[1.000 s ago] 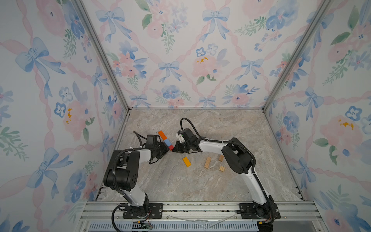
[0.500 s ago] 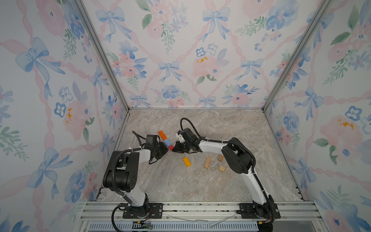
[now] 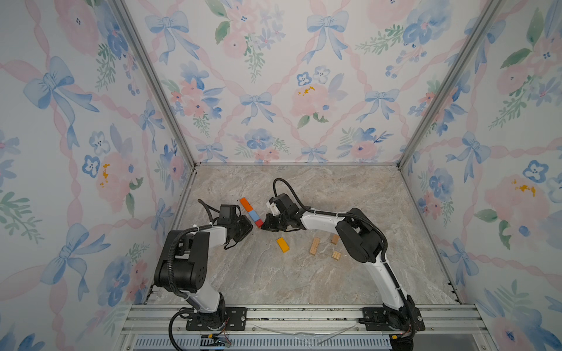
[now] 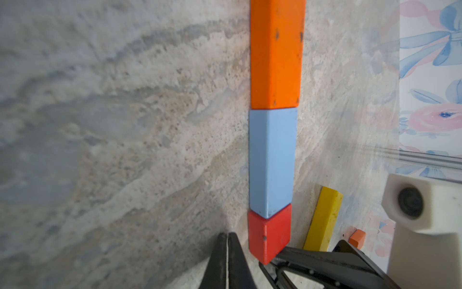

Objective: Assemble the letter v with building blocks
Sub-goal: Assemble the building block at the center of the board.

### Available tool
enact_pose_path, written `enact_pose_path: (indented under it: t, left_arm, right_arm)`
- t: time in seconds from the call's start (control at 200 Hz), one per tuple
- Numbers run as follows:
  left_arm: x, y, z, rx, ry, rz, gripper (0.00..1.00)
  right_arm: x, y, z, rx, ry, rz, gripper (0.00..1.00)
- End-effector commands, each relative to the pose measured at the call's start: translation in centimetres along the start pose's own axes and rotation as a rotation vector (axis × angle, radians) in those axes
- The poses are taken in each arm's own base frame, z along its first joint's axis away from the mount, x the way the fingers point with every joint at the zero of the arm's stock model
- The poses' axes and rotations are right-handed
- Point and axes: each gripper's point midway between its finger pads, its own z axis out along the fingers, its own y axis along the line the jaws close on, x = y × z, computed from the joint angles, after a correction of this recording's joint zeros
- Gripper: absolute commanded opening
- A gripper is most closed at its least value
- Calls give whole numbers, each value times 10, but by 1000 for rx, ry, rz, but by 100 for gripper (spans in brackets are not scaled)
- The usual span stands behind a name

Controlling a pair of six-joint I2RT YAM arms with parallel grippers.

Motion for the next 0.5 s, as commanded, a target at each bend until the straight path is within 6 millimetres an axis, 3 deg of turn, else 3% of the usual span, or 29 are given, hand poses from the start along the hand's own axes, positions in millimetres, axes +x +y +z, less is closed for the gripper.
enact_pose_path:
  t: [0.0, 0.495]
  left_arm:
    - [28, 53, 0, -186, 78, -44, 9]
    - [31, 57, -1, -191, 83, -49, 9]
  right_arm:
    - [13, -43, 12, 109, 49, 59, 0]
    - [11, -43, 14, 106, 48, 61, 0]
